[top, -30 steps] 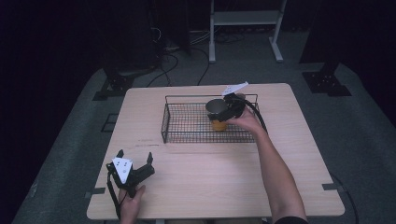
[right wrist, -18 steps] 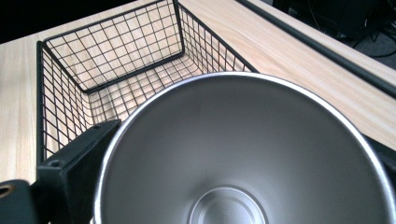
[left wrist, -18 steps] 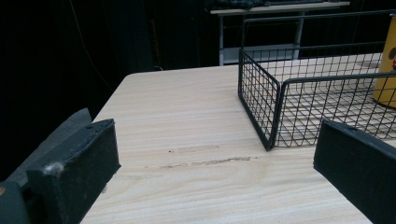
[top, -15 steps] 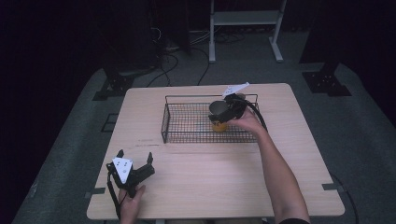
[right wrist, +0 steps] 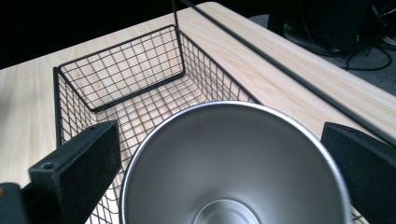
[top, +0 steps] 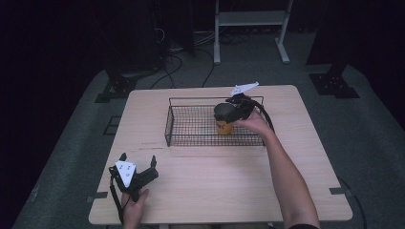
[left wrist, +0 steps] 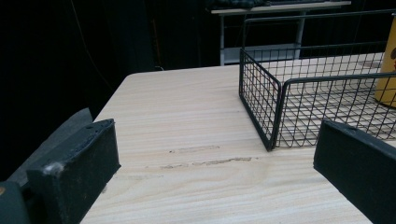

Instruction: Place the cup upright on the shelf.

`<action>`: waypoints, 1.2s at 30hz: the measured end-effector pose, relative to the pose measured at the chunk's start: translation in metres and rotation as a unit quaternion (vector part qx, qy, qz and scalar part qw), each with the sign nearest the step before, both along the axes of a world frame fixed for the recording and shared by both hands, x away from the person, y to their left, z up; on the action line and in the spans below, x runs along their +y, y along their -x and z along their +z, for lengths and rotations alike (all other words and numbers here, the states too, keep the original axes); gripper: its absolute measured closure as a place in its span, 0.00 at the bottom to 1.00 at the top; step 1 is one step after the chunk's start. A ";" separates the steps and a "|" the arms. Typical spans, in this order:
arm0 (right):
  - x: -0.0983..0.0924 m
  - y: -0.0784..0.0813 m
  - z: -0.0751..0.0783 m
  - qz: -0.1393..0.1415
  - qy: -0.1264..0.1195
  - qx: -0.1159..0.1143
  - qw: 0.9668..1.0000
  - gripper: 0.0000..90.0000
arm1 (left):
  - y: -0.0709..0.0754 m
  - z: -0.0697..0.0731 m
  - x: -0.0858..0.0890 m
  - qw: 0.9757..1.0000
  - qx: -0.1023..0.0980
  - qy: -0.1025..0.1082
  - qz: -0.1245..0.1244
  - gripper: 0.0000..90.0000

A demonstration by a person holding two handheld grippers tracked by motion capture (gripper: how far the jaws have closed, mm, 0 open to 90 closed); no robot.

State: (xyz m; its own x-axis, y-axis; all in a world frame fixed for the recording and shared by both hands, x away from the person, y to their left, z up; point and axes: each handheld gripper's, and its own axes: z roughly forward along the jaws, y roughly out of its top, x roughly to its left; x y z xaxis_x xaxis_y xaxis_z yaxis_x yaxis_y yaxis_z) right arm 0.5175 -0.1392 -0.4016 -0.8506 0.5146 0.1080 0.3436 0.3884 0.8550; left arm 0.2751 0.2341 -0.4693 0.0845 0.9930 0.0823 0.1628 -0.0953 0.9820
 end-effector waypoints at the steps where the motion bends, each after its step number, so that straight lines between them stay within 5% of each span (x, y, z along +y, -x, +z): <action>1: -0.001 0.000 0.001 0.000 -0.004 0.000 1.000 0.00 | 0.000 0.000 0.000 1.000 0.000 0.000 0.000 0.00; 15: -0.009 0.011 0.022 0.014 -0.041 -0.012 0.999 0.00 | 0.000 0.000 0.000 1.000 0.000 -0.001 0.003 0.00; 36: -0.026 0.034 0.037 0.040 -0.058 -0.010 0.998 0.00 | 0.001 0.000 0.000 1.000 -0.001 0.000 0.001 0.00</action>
State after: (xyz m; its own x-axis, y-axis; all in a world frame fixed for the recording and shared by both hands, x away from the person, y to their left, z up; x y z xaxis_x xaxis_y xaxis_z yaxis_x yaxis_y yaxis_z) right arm 0.4836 -0.1651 -0.3645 -0.8907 0.4308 0.1453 0.2983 0.3126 0.9018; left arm 0.2745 0.2340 -0.4693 0.0831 0.9931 0.0832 0.1608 -0.0958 0.9823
